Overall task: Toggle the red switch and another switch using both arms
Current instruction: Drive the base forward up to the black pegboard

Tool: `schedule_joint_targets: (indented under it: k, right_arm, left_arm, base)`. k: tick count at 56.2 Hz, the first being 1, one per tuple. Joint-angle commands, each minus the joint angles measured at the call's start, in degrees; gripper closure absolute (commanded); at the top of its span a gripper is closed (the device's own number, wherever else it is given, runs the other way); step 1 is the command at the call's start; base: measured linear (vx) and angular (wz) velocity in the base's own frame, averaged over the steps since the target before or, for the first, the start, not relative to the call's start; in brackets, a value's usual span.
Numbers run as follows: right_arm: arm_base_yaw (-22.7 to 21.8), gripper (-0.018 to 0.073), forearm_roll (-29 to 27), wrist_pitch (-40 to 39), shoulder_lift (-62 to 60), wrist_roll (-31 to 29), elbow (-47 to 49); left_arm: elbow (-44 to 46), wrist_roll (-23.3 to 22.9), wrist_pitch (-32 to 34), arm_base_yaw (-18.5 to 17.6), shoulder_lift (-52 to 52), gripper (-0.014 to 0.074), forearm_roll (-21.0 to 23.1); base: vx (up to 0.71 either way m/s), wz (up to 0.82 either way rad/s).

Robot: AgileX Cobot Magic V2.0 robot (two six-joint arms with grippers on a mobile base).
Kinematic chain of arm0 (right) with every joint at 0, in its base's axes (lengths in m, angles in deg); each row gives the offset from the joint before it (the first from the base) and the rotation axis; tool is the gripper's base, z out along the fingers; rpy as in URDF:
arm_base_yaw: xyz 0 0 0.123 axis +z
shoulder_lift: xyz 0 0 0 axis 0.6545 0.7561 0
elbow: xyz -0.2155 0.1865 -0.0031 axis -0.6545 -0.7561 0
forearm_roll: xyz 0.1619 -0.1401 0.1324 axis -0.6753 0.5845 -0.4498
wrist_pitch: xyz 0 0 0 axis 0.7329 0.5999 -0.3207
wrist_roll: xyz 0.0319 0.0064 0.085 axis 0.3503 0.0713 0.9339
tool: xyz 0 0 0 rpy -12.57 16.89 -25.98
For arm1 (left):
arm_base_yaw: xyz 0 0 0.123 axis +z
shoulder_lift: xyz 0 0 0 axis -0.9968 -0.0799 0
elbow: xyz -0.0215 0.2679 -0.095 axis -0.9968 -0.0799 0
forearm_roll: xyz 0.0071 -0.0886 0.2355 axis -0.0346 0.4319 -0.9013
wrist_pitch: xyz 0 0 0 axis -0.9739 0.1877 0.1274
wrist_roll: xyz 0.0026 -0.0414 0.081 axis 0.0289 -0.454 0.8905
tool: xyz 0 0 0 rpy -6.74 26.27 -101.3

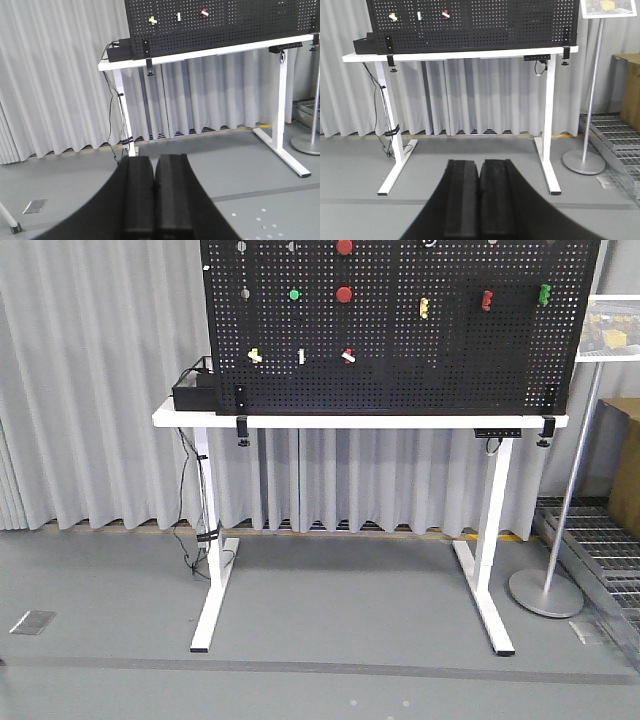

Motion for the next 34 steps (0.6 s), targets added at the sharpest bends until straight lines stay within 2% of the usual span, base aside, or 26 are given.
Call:
schedule_joint_targets:
  k: [1, 34]
  right_arm:
    - [-0.1, 0.0566, 0.5, -4.8, -0.6, -0.1, -0.3]
    - [-0.1, 0.0566, 0.5, -4.8, -0.6, -0.1, -0.3]
  left_arm:
    - [-1.1, -0.3, 4.5, 0.1, 1.1, 0.0594, 0.2]
    - [-1.1, -0.3, 4.5, 0.1, 1.1, 0.0594, 0.2]
  base:
    - [0.00, 0.00]
    - [0.00, 0.00]
